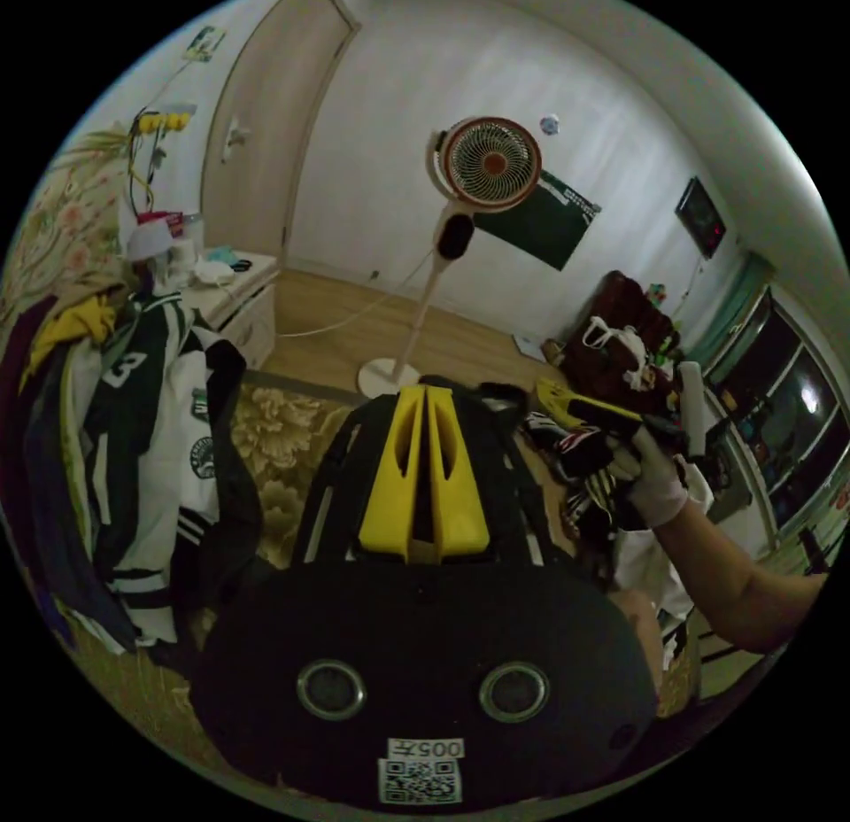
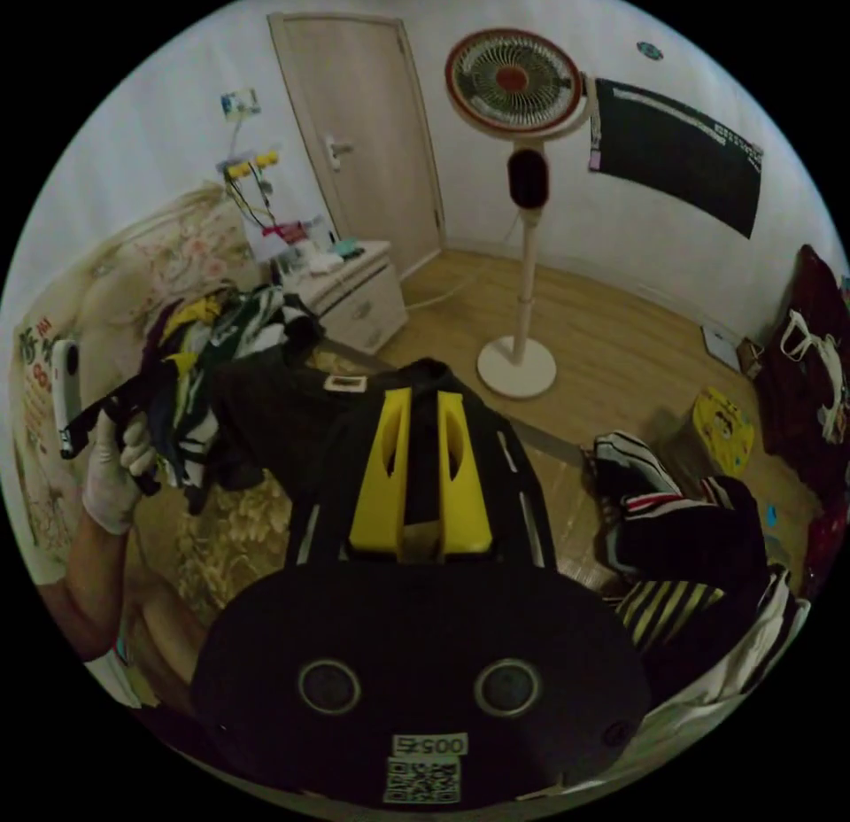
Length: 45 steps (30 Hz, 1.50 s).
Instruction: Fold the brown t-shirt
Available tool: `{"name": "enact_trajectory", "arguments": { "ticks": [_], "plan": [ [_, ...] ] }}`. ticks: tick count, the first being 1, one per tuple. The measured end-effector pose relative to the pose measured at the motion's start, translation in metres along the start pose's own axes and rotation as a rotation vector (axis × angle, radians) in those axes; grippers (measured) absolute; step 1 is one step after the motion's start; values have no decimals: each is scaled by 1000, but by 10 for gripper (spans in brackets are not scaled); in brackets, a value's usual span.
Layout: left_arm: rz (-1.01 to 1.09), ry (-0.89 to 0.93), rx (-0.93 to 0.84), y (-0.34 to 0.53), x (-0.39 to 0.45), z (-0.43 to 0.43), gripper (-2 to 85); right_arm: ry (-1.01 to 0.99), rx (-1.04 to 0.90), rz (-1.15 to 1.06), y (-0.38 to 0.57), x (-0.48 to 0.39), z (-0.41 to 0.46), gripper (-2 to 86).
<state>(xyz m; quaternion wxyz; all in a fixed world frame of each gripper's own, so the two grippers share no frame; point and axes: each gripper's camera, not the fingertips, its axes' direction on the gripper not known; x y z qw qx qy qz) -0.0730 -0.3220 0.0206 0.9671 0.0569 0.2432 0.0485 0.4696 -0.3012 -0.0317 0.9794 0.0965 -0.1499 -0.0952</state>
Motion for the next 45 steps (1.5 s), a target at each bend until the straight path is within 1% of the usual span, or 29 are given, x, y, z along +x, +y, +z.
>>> {"name": "enact_trajectory", "arguments": {
  "ticks": [2, 4, 6, 7, 9, 11, 12, 13, 15, 18, 19, 21, 22, 26, 30, 34, 36, 41, 43, 45],
  "plan": [
    [64, 9, -21, 13, 0, 17, 0, -20, -35, -30, 1, 7, 32, 56],
    [137, 49, -87, 28, 6, 40, 1, 5, -91, -74, 10, 9, 56, 60],
    [247, 169, -231, 54, 22, 81, 8, 14, -168, -99, 25, 11, 82, 66],
    [284, 192, -274, 61, 29, 92, 11, 8, -230, -100, 37, 13, 101, 70],
    [457, 288, -399, 97, 61, 129, 29, 21, -335, -95, 56, 16, 132, 75],
    [575, 350, -485, 124, 86, 153, 45, 55, -461, -96, 78, 17, 172, 81],
    [663, 377, -538, 142, 102, 168, 56, 61, -489, -95, 83, 17, 182, 82],
    [707, 378, -561, 150, 109, 175, 60, 72, -540, -93, 91, 16, 200, 83],
    [872, 359, -622, 181, 133, 198, 74, 80, -592, -92, 98, 14, 223, 84],
    [1000, 304, -674, 212, 150, 224, 74, 104, -646, -88, 104, 8, 256, 76],
    [1015, 293, -688, 217, 152, 229, 71, 105, -647, -76, 104, 6, 267, 70],
    [1057, 184, -778, 239, 154, 253, 20, 118, -644, -53, 101, 4, 281, 60],
    [1066, 145, -799, 244, 154, 258, 16, 131, -647, -37, 99, 3, 290, 53],
    [1033, 168, -846, 255, 140, 264, -1, 155, -637, 15, 95, -4, 316, 4],
    [1053, 102, -885, 268, 110, 265, -3, 145, -629, 49, 95, -13, 333, -7],
    [1026, 112, -909, 276, 79, 262, -2, 139, -609, 78, 95, -29, 347, -12],
    [1070, 68, -927, 284, 62, 260, -2, 156, -605, 81, 96, -38, 352, -13],
    [1086, 42, -899, 294, 30, 251, 1, 185, -588, 133, 98, -54, 362, -16],
    [1026, 90, -849, 292, 22, 246, 3, 206, -592, 141, 99, -56, 366, -16],
    [947, 202, -744, 287, 20, 238, 7, 218, -594, 149, 103, -56, 369, -17]
  ]
}}
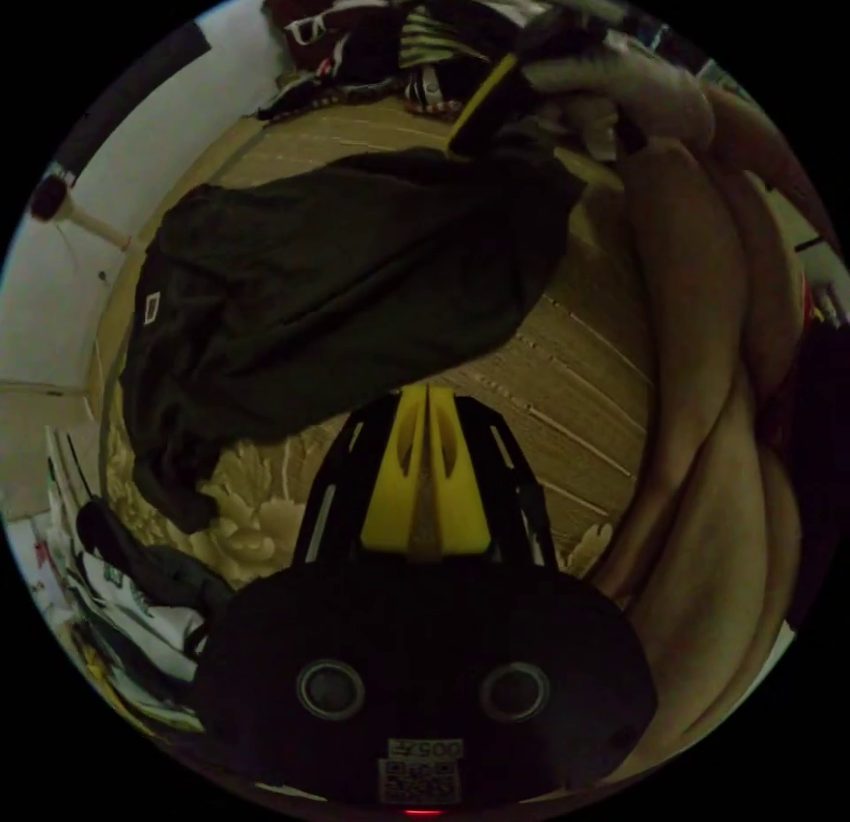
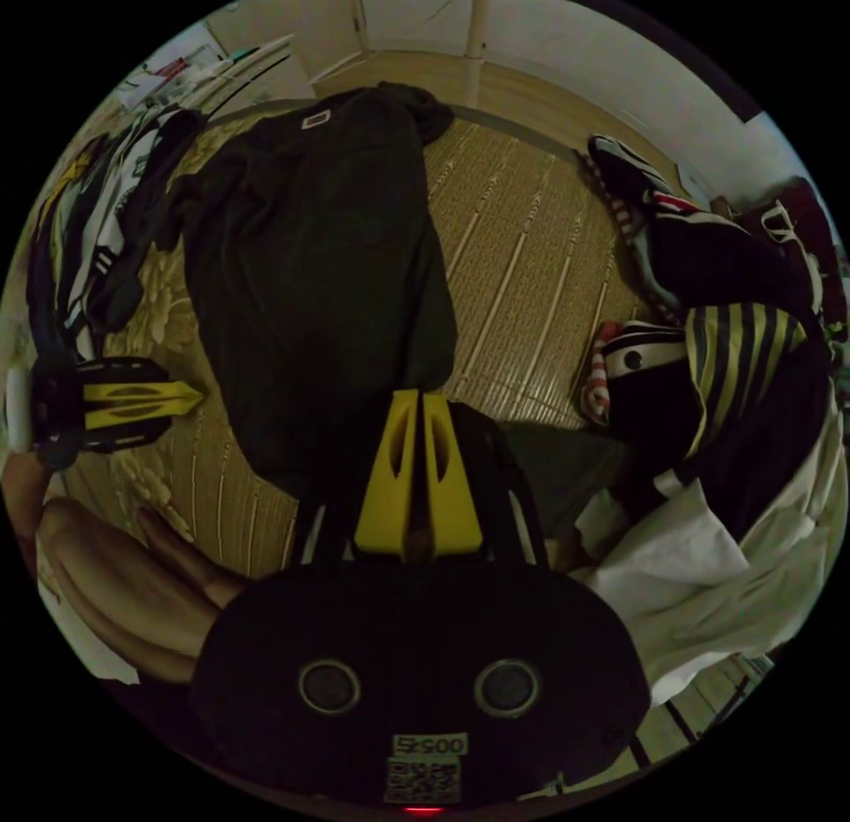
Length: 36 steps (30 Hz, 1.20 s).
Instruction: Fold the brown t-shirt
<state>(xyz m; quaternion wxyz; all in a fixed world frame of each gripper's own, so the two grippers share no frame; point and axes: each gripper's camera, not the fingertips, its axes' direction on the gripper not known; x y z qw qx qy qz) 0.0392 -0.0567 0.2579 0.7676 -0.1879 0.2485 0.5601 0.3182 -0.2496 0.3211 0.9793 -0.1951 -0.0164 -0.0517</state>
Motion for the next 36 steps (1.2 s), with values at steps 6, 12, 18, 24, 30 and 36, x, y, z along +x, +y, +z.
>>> {"name": "enact_trajectory", "arguments": {
  "ticks": [6, 12, 18, 24, 30, 36],
  "plan": [
    [123, 50, 138, -15, 36, 2, 64, -18, 17, 54, 7, 19, 9, -16],
    [193, 27, 89, -34, 58, 25, 82, -31, 62, 82, 19, 52, 9, -16],
    [138, 5, -24, -76, 67, 65, 53, -56, 64, 65, 34, 79, 13, -17],
    [171, -35, -116, -79, 77, 74, 4, -96, 124, 93, 56, 113, 1, -17],
    [130, 66, -136, -49, 64, 55, 0, -131, 145, 84, 83, 126, -3, -17],
    [14, 163, -88, 4, 39, 7, -1, -173, 170, 2, 111, 114, -24, -17]
  ]
}}
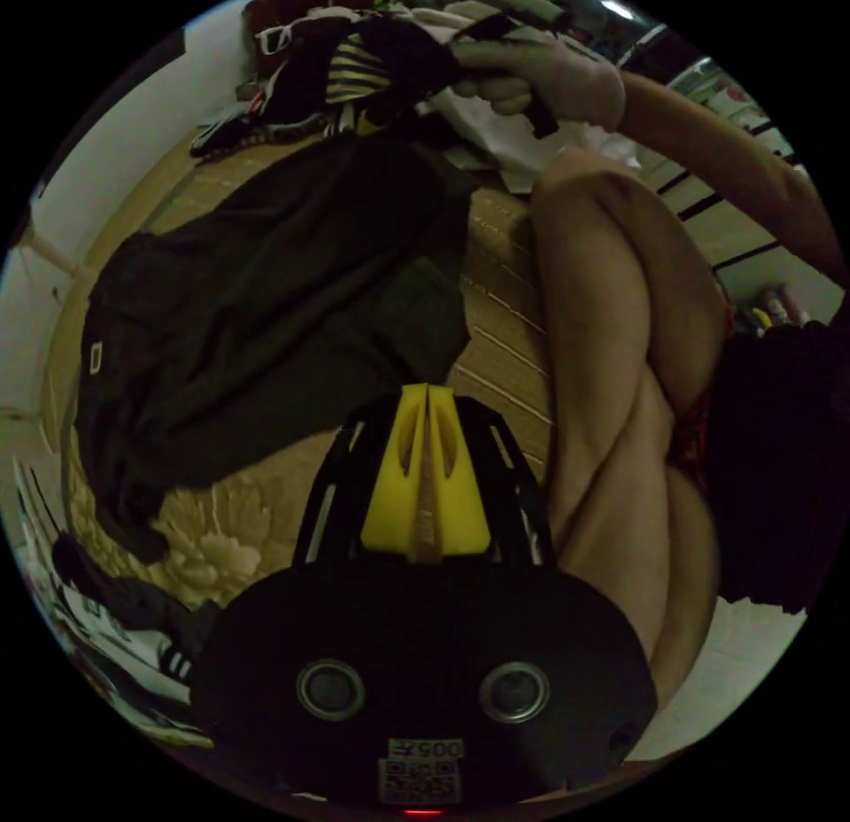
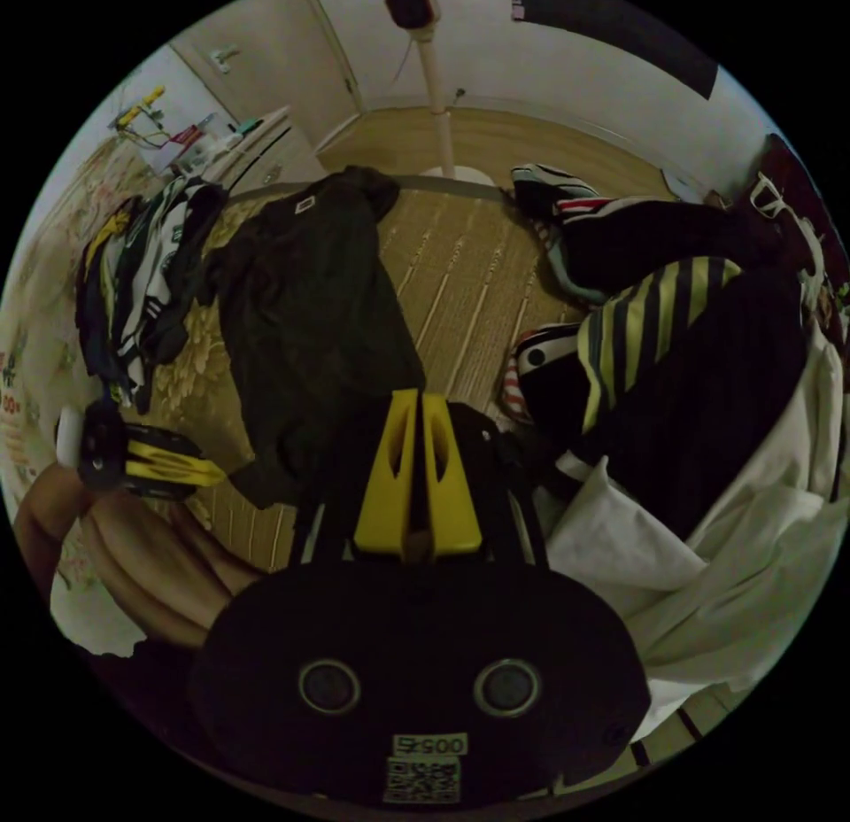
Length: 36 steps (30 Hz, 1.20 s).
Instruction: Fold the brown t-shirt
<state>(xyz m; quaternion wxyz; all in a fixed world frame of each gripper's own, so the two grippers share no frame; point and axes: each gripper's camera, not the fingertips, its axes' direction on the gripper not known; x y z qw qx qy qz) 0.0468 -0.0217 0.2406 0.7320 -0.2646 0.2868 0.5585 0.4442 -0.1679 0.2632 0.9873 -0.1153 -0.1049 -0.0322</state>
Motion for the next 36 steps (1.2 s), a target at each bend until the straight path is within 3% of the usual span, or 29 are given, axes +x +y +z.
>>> {"name": "enact_trajectory", "arguments": {
  "ticks": [9, 14, 23, 30, 36],
  "plan": [
    [-144, 11, -94, 92, -11, -27, 0, -81, -133, -92, 46, -33, 2, -16],
    [-237, -28, 5, 110, -19, -37, 10, 7, -83, -28, 54, -24, -6, -16],
    [43, -113, -8, 22, 7, -22, 125, 143, 0, 177, 35, 32, -26, -14],
    [77, -188, -137, -8, 10, 7, 90, 131, -12, -43, 58, 31, -50, 33],
    [53, -50, -201, 34, -2, -22, 53, 121, -187, -166, 77, 46, -34, 67]
  ]
}}
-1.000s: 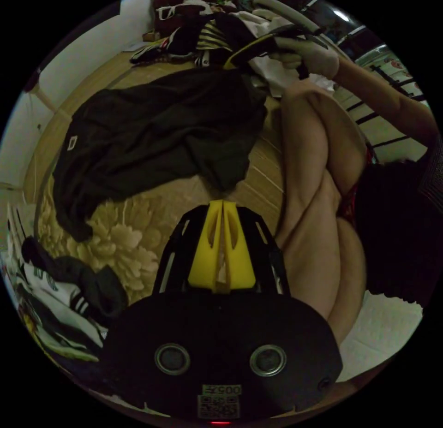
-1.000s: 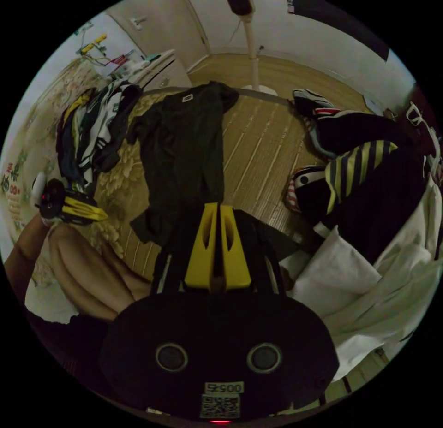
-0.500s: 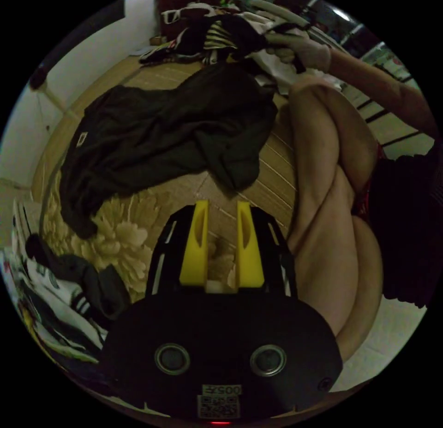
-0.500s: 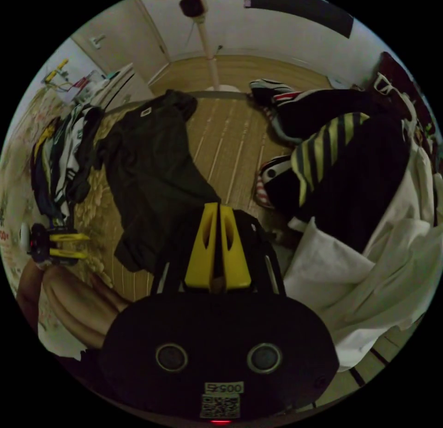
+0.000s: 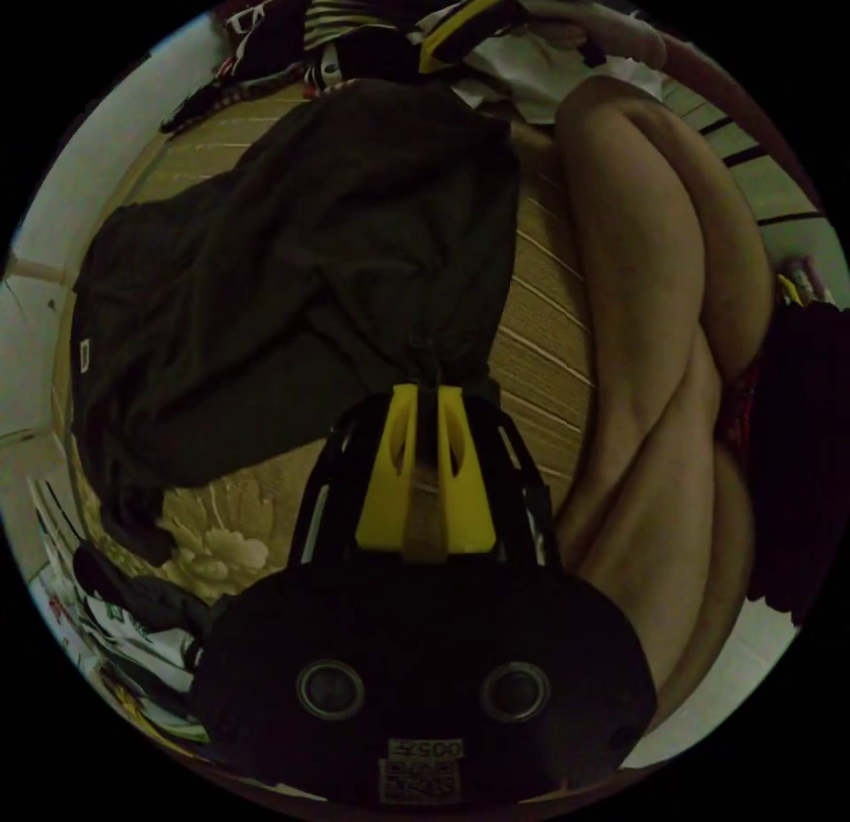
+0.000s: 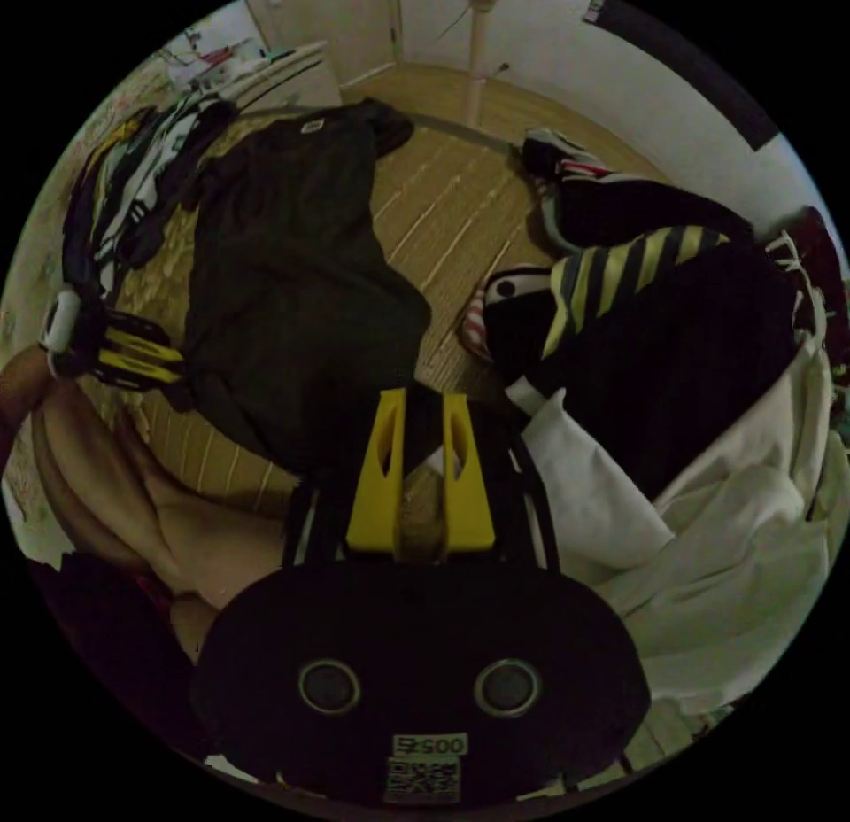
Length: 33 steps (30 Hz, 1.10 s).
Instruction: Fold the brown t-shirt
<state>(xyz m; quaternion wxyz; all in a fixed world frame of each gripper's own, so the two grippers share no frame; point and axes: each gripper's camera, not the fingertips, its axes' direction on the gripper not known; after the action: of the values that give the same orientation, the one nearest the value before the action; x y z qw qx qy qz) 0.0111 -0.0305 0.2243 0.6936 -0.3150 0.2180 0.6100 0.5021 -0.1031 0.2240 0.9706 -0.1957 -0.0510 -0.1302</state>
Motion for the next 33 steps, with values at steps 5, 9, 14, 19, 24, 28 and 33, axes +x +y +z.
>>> {"name": "enact_trajectory", "arguments": {
  "ticks": [5, 9, 14, 19, 24, 28, 33],
  "plan": [
    [-66, 45, -48, 46, -8, -13, 51, 18, -75, -72, -3, 5, 11, 85],
    [-115, 52, -70, 75, -13, -25, 51, -41, -89, -167, -3, -6, 7, 81],
    [-165, 92, -47, 102, -20, -39, 51, -46, -159, -332, 10, -26, 1, 59],
    [-179, 104, -47, 128, -23, -55, 50, -7, -210, -417, 18, -31, -10, 22],
    [-230, 152, 50, 178, -24, -100, 49, -18, -159, -400, 34, -20, -46, -14],
    [-273, 158, 152, 224, -18, -141, 47, -189, 68, -237, 63, 24, -135, -16],
    [-363, 102, 328, 304, -4, -207, 40, -304, 363, -140, 120, 61, -245, -17]
  ]
}}
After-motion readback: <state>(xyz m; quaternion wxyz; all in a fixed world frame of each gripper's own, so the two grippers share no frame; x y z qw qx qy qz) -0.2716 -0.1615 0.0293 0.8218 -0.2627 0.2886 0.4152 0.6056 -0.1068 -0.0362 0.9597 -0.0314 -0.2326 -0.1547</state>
